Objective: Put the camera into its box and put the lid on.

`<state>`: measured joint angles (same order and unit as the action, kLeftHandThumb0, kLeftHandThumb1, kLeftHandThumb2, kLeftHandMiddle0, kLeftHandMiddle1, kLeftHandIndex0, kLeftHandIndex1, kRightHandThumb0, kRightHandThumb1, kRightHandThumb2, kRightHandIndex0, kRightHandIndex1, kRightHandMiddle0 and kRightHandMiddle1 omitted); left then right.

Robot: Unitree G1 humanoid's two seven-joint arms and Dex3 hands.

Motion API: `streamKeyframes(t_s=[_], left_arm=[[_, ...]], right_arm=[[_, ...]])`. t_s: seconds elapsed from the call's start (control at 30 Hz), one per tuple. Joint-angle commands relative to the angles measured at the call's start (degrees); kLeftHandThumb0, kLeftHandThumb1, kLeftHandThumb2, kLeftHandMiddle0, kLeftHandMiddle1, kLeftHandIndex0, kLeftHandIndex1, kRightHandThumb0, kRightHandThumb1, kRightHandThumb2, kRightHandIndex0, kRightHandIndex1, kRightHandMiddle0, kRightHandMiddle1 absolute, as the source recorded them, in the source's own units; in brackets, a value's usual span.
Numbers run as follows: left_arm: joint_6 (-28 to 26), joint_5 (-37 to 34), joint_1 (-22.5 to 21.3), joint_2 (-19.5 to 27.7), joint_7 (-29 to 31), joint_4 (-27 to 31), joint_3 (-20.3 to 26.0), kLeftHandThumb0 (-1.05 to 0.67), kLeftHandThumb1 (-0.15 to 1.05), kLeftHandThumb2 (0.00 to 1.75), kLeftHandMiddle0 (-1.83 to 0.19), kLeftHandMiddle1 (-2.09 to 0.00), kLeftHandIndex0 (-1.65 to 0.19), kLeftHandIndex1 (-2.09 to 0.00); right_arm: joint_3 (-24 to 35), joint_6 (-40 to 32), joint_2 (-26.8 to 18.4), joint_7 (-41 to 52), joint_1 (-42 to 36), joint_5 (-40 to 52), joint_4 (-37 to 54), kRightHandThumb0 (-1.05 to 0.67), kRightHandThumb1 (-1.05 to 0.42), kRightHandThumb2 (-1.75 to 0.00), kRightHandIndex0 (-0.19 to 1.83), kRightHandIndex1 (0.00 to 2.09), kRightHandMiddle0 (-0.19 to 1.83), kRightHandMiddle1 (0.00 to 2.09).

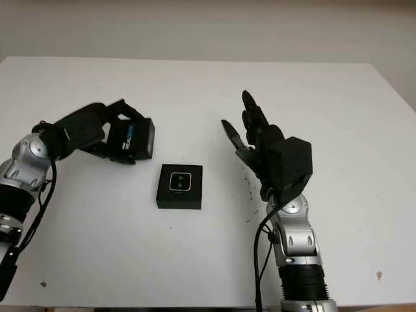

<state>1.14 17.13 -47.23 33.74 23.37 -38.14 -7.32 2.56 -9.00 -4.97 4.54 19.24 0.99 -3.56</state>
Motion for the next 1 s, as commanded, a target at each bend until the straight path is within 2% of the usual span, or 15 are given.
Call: streamKeyframes(t_s=[0.0, 0.33, 0.6, 0.77, 0.87, 0.97], left_arm=[[-3.1, -0.6, -0.8, 1.1, 1.4, 4.6, 1.0, -0.15, 0.95, 0.05, -0.49, -1.56, -0.35, -1.27], [-19.9, -3.6, 2.7, 4.3, 15.3, 25.1, 0.9, -0.18, 0.94, 0.05, -0.50, -1.56, -0.36, -1.31], [-28.4, -6.2, 6.0, 5.1, 22.1, 36.4, -0.6, -0.27, 0.92, 0.05, -0.55, -1.55, -0.40, -1.29], [-31.7, -7.4, 9.9, 4.7, 23.1, 41.4, -1.5, -0.31, 0.93, 0.05, -0.52, -1.54, -0.40, -1.36], [-34.8, -7.5, 12.9, 3.8, 21.8, 45.4, -2.1, -0.30, 0.93, 0.06, -0.54, -1.48, -0.40, -1.38], [-36.6, -7.6, 14.9, 2.4, 19.4, 47.8, -2.0, -0.27, 0.95, 0.06, -0.50, -1.57, -0.33, -1.43]], right_arm=[[0.0, 0.5, 0.2, -0.3, -0.1, 0.3, 0.2, -0.56, -1.05, -0.22, 0.07, 0.08, 0.10, 0.08], [0.2, 0.8, 2.2, -2.2, 0.3, 0.9, -0.3, -0.57, -1.05, -0.21, 0.04, 0.06, 0.07, 0.06], [1.3, 1.7, 4.9, -3.9, 0.7, 3.7, 0.4, -0.59, -1.05, -0.31, -0.05, 0.02, -0.02, 0.02], [2.2, 3.2, 6.0, -4.5, 1.2, 5.2, 0.4, -0.63, -1.05, -0.50, -0.19, 0.00, -0.18, 0.00], [2.3, 5.4, 6.3, -5.1, 1.4, 5.0, -0.3, -0.69, -1.05, -0.58, -0.19, 0.00, -0.19, 0.00], [2.0, 6.9, 6.4, -5.5, 1.5, 4.5, -0.9, -0.71, -1.05, -0.61, -0.19, 0.00, -0.19, 0.00]])
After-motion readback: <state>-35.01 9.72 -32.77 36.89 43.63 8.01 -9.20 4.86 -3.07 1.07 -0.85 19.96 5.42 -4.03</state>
